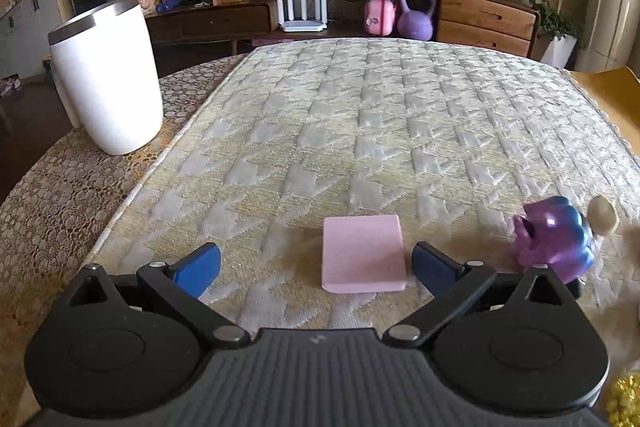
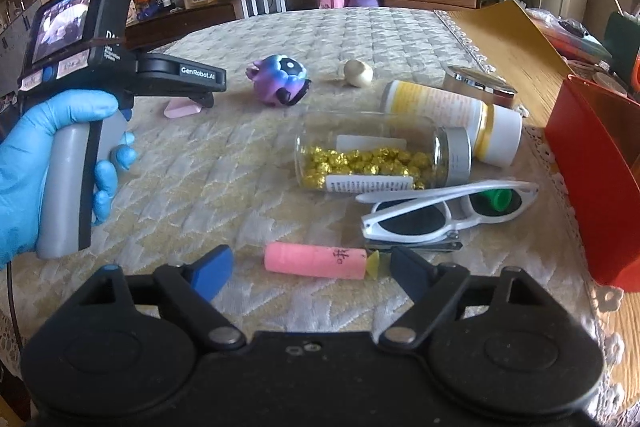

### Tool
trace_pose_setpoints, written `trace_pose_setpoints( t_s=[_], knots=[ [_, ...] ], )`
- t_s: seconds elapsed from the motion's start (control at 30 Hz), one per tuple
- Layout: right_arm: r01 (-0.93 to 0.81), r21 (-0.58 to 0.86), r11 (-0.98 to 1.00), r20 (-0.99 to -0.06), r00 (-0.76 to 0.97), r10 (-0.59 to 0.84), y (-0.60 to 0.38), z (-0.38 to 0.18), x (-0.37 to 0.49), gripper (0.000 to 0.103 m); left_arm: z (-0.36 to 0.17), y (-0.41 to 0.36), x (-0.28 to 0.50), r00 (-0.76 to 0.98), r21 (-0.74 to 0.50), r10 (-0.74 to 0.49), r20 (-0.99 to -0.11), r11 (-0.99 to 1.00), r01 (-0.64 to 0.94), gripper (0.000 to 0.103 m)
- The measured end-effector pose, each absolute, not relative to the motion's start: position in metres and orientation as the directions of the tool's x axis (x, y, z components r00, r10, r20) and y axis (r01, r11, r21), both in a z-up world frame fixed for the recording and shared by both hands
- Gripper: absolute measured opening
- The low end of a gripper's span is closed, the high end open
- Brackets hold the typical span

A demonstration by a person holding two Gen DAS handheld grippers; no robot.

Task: Organize rigid objects
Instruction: 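Grasp the pink sponge block with the left tool while the right tool grasps the pink eraser, then carry the sponge block and eraser with both tools over the red box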

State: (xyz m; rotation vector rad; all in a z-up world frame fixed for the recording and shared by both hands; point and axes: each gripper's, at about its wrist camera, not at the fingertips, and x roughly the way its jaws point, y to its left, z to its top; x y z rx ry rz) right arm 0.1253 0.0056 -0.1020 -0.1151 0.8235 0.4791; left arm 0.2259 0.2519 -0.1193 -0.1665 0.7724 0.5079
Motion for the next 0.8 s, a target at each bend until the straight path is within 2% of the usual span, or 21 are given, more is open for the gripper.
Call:
trace_pose_setpoints(
  t_s=[0.17,0.23,0.33,0.4,0.47,0.67,0.8],
  knots=[
    [-0.439,0.067,0.896,-0.727,0.594,0.346,0.008,-0.101,0.125,0.081,-0.120,0.253,0.225,0.617,0.013,0.369,-0.696,0.865,-0.502,0.093],
    [-0.433,0.053,0.900,-0.727,0.601,0.332,0.008,-0.101,0.124,0.076,-0.119,0.251,0.224,0.627,0.015,0.366,-0.687,0.871,-0.491,0.084],
    [-0.423,0.030,0.906,-0.727,0.613,0.310,0.009,-0.100,0.122,0.067,-0.116,0.248,0.223,0.636,0.011,0.362,-0.681,0.875,-0.485,0.066],
    [-0.419,0.028,0.907,-0.725,0.616,0.307,0.008,-0.100,0.121,0.060,-0.115,0.247,0.223,0.640,0.007,0.360,-0.679,0.875,-0.484,0.050],
    [-0.418,0.032,0.908,-0.725,0.616,0.309,0.006,-0.100,0.120,0.059,-0.114,0.247,0.223,0.638,0.014,0.363,-0.679,0.875,-0.484,0.041],
    [-0.427,0.034,0.904,-0.723,0.614,0.317,0.001,-0.098,0.116,0.059,-0.110,0.243,0.221,0.625,0.037,0.371,-0.687,0.877,-0.479,0.040],
    [-0.423,0.037,0.906,-0.716,0.621,0.319,-0.007,-0.092,0.112,0.059,-0.103,0.236,0.210,0.638,0.006,0.334,-0.693,0.888,-0.459,0.040]
  ],
)
